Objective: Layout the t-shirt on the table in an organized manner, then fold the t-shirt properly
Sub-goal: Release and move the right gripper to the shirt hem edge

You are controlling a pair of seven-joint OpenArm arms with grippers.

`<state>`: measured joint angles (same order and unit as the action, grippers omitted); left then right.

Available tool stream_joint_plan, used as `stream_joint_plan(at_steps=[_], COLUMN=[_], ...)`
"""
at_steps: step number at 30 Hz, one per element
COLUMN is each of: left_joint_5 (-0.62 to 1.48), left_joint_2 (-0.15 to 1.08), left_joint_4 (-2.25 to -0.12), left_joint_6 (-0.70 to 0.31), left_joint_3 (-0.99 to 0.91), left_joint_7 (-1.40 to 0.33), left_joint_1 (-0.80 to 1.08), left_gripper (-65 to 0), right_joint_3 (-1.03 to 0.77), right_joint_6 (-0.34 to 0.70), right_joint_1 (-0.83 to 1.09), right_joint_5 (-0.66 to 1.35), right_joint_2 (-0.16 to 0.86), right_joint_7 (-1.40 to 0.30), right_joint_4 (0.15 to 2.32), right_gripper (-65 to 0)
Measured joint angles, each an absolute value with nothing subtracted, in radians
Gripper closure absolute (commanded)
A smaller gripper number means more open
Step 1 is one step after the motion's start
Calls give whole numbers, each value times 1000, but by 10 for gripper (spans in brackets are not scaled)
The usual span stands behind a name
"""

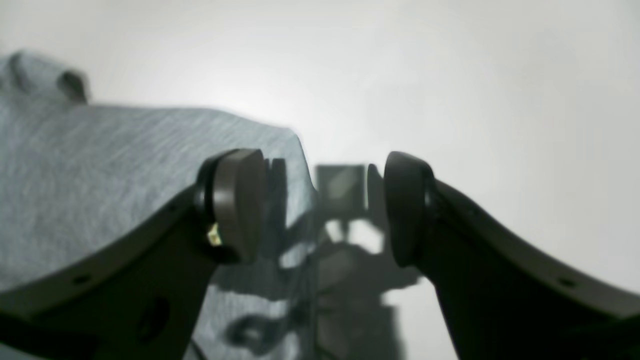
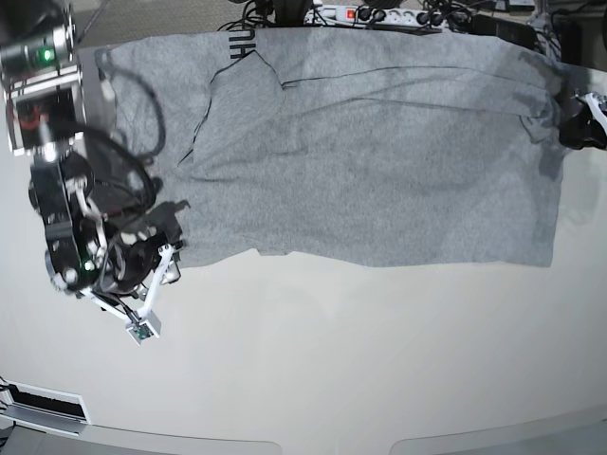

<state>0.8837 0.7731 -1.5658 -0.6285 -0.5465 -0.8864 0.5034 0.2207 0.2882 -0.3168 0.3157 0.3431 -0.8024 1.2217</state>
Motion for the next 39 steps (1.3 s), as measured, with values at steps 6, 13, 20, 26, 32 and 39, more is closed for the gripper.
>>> stream_joint_plan(at_steps=[6, 13, 20, 26, 32, 39], left_joint_5=[884, 889, 891, 891, 891, 891], left_joint_2=[773, 773, 773, 773, 773, 773], left_joint_4=[-1565, -1565, -1565, -1565, -1565, -1565], left_joint_6=[-628, -628, -628, -628, -628, -628], left_joint_3=[-546, -546, -546, -546, -546, -546], left_joint_7=[-886, -886, -879, -879, -879, -879], left_joint_1=[503, 504, 504, 504, 504, 504], left_gripper=[0, 0, 0, 0, 0, 0], right_joint_3=[221, 194, 194, 194, 194, 194], right_joint_6=[402, 603, 674, 691, 691, 693], right_joint_1=[-466, -495, -495, -496, -493, -424], right_joint_5=[443, 564, 640, 637, 636, 743], right_joint_2=[318, 321, 316, 316, 316, 336], right_joint_7=[-775, -758, -773, -736, -788, -986], right_joint_4=[823, 694, 693, 693, 717, 991], right_gripper=[-392, -392, -348, 0, 0, 0])
